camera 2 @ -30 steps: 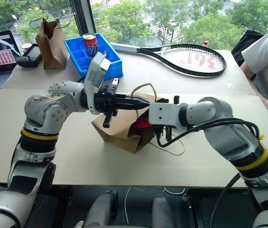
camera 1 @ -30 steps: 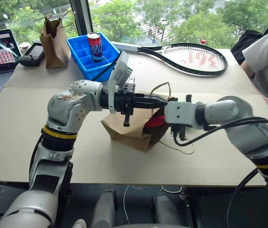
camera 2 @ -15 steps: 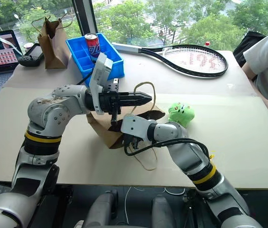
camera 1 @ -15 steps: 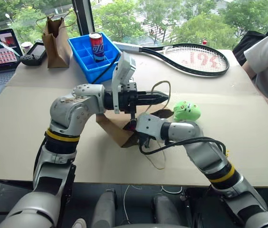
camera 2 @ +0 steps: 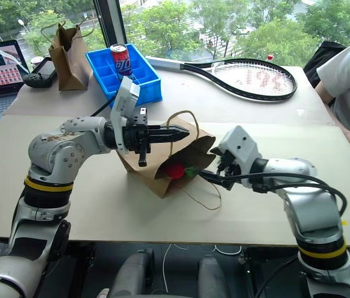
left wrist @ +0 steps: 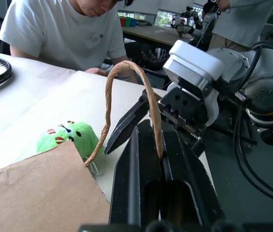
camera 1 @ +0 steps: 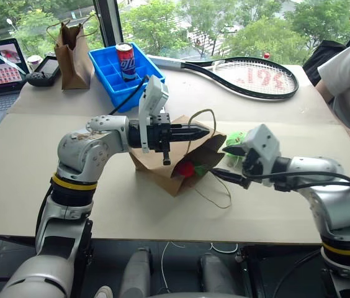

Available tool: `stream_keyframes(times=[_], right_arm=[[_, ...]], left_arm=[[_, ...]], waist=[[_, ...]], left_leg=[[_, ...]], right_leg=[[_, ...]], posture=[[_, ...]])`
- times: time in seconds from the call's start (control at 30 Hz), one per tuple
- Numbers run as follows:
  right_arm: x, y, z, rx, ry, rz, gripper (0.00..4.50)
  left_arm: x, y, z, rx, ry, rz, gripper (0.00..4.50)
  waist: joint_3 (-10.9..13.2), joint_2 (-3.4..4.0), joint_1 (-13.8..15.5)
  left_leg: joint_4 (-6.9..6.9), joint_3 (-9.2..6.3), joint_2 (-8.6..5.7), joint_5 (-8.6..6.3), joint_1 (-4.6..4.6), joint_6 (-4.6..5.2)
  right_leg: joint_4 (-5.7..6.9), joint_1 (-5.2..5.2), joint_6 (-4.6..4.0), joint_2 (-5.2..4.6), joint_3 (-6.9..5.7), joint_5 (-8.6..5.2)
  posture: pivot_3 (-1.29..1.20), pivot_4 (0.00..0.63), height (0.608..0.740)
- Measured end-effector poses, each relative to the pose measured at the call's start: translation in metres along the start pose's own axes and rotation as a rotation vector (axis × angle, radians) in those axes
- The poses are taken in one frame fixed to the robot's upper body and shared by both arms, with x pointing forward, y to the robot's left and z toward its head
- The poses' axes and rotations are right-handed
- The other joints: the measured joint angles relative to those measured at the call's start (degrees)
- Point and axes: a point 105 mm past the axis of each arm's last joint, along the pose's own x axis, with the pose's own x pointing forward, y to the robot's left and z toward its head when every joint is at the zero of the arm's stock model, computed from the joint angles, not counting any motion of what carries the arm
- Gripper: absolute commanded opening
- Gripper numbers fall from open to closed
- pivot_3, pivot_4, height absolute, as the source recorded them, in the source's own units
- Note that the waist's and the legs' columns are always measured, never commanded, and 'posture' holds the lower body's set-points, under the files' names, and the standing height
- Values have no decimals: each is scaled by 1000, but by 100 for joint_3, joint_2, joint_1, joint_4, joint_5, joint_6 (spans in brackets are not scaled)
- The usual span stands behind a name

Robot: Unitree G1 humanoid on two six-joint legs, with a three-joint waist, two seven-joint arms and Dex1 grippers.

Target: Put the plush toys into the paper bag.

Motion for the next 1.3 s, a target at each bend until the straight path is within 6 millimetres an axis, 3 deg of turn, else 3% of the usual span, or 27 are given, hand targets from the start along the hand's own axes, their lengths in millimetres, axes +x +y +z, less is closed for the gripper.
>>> stream_keyframes(times=[0.07, 0.17, 0.23, 0.33, 0.37, 0.4, 0.43, 0.6, 0.73, 0.87, 0.93, 0.97, 1.13, 1.3], right_arm=[[-7, -30, -7, 65, 9, -127, 3844], [-2, -67, -25, 186, 6, -272, 3844], [14, -84, -41, 287, -17, -334, 3844], [41, -93, -80, 400, 22, -375, 3844], [46, -93, -91, 427, 35, -379, 3343], [52, -92, -98, 450, 31, -375, 3137], [55, -92, -100, 458, 22, -373, 2937], [51, -95, -102, 444, -12, -385, 1095], [20, -91, -99, 403, -8, -384, 67], [-24, -87, -81, 377, 22, -384, 62], [-36, -76, -64, 383, 14, -341, 62], [-38, -60, -51, 396, 9, -276, 60], [-19, -6, -26, 472, -13, -63, 54], [4, 5, 3, 459, -56, -20, 53]], left_arm=[[0, 0, 0, 0, 1, 2, 0], [-1, 1, 0, 1, 3, 6, 0], [0, 1, 1, 3, 0, 5, 0], [0, 0, 2, 8, 2, 10, 0], [-2, 1, 2, 9, 5, 16, 0], [-3, 2, 3, 10, 7, 27, 0], [-4, 3, 4, 12, 3, 36, 0], [-7, 7, 6, 16, -5, 65, 0], [-6, 6, 20, 6, -64, 64, 0], [-7, 8, 27, 11, -87, 73, 0], [-8, 11, 25, 1, -84, 78, 0], [-8, 12, 24, -6, -83, 80, 0], [-8, 12, 22, -14, -81, 69, 0], [-3, 9, 20, -26, -90, 50, 0]], waist=[[0, -1, -11], [0, 0, -37], [1, 1, -67], [4, 6, -63], [4, 6, -49], [5, 7, -43], [5, 7, -39], [5, 7, -15], [7, 11, 35], [9, 17, 29], [9, 17, 5], [9, 16, -37], [9, 16, -81], [9, 16, -30]], left_leg=[[1, 1, 0, 0, 1, 0], [-2, 1, 0, 0, 7, 0], [-4, 1, 0, 1, 9, 0], [-16, 0, -3, 1, 9, 1], [-17, 0, -3, 1, 7, 1], [-18, 0, -3, 1, 6, 2], [-18, 0, -4, 1, 6, 2], [-12, -1, -4, 2, 9, 0], [-7, -1, -6, 3, -7, -3], [-15, -1, -6, 3, -6, -2], [-16, -3, -2, 2, -2, -1], [-17, -4, 2, 2, 4, -1], [-11, -11, 4, 2, 9, -2], [-5, -11, 3, 2, 4, -2]], right_leg=[[-2, 0, -25, 0, 1, -9], [-1, 1, -24, 1, 1, -4], [-2, 1, -6, 2, 3, 7], [-4, 0, 0, 4, 6, 6], [-3, 1, 5, 4, 6, 3], [-5, 0, 5, 4, 6, 3], [-7, 2, 6, 4, 6, 4], [-7, 13, 7, 4, 5, 4], [-9, 10, 9, 3, 6, 2], [-8, 5, 11, 4, 8, -1], [-5, 5, 9, 8, 8, -3], [-2, 6, 6, 12, 8, -5], [-1, 8, 1, 16, 9, -16], [-7, 9, -28, 16, 10, -11]], posture=[[0, 150, 731], [0, 150, 731], [0, 150, 731], [0, 150, 731], [0, 150, 731], [0, 150, 731], [0, 150, 731], [0, 150, 731], [0, 150, 731], [0, 150, 731], [0, 150, 731], [0, 150, 731], [0, 150, 731], [0, 150, 731]])
